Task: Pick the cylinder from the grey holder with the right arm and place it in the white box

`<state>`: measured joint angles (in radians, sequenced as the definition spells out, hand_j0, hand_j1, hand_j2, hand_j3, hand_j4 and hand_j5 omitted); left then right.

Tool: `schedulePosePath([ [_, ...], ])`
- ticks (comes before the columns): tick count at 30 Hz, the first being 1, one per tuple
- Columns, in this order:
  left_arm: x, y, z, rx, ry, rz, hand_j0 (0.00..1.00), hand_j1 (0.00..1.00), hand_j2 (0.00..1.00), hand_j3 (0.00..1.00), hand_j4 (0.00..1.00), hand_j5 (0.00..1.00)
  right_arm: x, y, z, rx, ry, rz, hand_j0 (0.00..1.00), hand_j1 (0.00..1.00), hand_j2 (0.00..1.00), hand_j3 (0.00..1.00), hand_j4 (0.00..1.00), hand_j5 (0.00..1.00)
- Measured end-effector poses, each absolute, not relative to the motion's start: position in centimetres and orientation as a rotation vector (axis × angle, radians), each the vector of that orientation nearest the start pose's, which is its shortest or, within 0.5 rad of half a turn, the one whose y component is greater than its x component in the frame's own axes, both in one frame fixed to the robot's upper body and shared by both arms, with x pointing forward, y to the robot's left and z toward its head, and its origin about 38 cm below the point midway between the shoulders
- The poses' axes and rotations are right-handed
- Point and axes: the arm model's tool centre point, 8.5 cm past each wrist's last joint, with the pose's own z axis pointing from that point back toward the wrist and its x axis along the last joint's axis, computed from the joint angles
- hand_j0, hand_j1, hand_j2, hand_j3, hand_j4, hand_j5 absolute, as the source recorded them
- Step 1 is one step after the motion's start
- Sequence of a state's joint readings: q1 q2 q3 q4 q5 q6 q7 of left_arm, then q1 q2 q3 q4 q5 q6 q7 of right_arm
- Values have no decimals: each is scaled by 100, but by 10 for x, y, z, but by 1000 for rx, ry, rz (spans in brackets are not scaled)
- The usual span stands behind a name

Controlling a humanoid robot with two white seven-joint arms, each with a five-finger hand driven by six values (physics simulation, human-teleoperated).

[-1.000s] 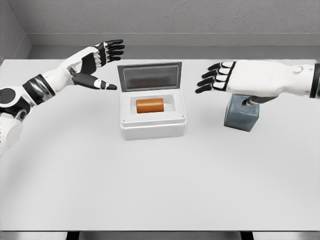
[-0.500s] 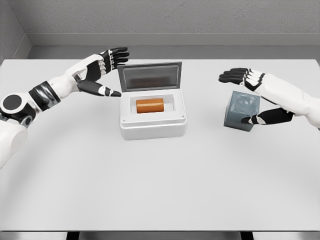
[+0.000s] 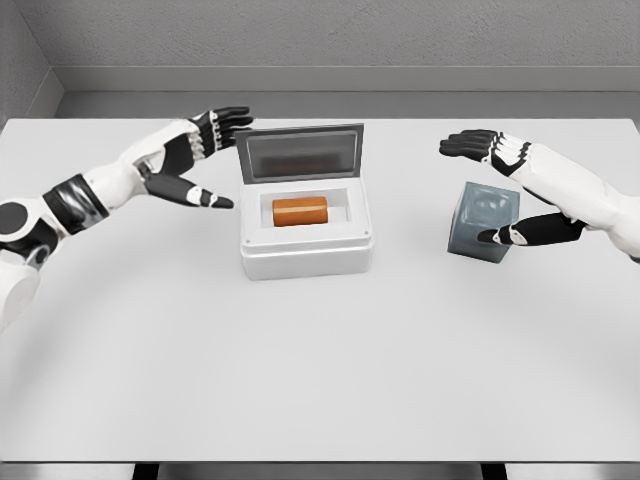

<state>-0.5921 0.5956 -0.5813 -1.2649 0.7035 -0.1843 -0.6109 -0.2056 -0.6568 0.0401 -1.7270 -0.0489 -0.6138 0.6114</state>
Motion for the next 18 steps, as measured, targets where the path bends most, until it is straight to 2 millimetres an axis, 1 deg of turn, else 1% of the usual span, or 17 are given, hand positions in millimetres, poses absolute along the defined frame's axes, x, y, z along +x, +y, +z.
schedulePosePath([
  [5, 461, 271, 184, -568, -1588, -855, 100, 100, 100, 100, 100, 100, 361, -312, 255, -121, -2010, 1499, 100, 100, 100, 100, 100, 100],
  [7, 454, 273, 177, -574, -1578, -851, 100, 100, 100, 100, 100, 100, 361, -312, 255, -121, -2010, 1498, 100, 100, 100, 100, 100, 100],
  [9, 450, 275, 182, -571, -1587, -861, 100, 100, 100, 100, 100, 100, 361, -312, 254, -121, -2010, 1498, 100, 100, 100, 100, 100, 100],
  [13, 450, 281, 193, -556, -1613, -867, 100, 100, 100, 100, 100, 100, 361, -312, 254, -121, -2010, 1498, 100, 100, 100, 100, 100, 100],
  [15, 449, 291, 197, -531, -1614, -866, 100, 100, 100, 100, 100, 100, 361, -312, 254, -121, -2010, 1498, 100, 100, 100, 100, 100, 100],
  [16, 446, 301, 194, -513, -1602, -861, 100, 100, 100, 100, 100, 100, 361, -312, 254, -121, -2010, 1498, 100, 100, 100, 100, 100, 100],
  [18, 439, 327, 194, -456, -1593, -847, 100, 100, 100, 100, 100, 100, 361, -312, 254, -121, -2010, 1499, 100, 100, 100, 100, 100, 100],
])
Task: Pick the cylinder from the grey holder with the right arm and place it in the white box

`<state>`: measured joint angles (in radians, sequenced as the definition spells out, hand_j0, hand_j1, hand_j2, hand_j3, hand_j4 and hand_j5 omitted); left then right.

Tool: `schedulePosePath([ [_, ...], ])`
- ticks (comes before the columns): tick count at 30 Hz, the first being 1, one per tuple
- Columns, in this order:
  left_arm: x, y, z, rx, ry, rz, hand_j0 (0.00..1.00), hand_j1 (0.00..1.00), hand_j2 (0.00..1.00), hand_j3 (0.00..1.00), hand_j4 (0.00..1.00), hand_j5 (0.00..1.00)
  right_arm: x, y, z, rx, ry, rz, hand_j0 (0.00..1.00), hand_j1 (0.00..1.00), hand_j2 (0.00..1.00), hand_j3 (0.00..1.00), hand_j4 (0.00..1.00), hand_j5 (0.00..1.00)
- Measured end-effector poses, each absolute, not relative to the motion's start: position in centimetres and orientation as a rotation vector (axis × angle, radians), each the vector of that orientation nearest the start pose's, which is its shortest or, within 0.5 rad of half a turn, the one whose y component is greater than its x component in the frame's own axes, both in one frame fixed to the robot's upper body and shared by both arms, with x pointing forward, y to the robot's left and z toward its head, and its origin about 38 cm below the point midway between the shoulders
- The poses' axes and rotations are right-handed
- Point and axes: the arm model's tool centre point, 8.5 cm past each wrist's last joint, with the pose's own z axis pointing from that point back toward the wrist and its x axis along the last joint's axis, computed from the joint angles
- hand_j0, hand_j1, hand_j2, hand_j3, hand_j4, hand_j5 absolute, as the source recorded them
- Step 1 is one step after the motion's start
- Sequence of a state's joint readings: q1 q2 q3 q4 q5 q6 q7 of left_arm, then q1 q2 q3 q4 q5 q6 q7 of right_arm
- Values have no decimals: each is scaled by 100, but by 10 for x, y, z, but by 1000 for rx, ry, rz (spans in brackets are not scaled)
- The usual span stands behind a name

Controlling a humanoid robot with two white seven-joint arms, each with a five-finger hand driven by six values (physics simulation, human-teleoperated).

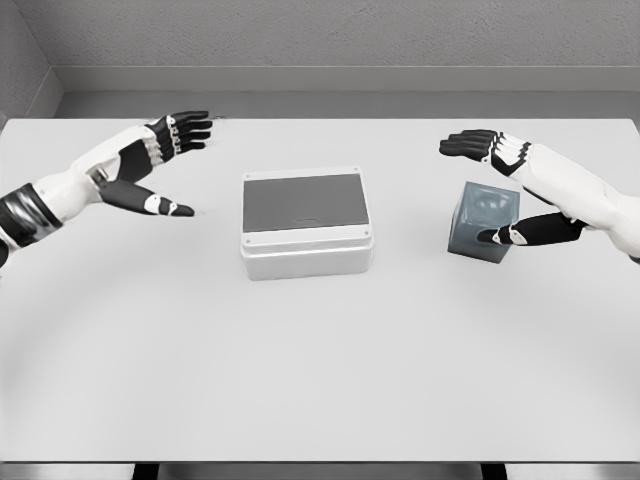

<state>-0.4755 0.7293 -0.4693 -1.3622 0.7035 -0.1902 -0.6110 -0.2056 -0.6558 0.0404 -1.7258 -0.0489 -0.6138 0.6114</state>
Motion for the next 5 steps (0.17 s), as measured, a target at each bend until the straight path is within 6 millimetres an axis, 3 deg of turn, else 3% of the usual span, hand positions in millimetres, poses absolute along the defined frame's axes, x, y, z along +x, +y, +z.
schedulePosePath([
  [5, 431, 376, 213, -334, -1616, -835, 100, 100, 100, 100, 100, 100, 360, -312, 254, -120, -2010, 1500, 100, 100, 100, 100, 100, 100],
])
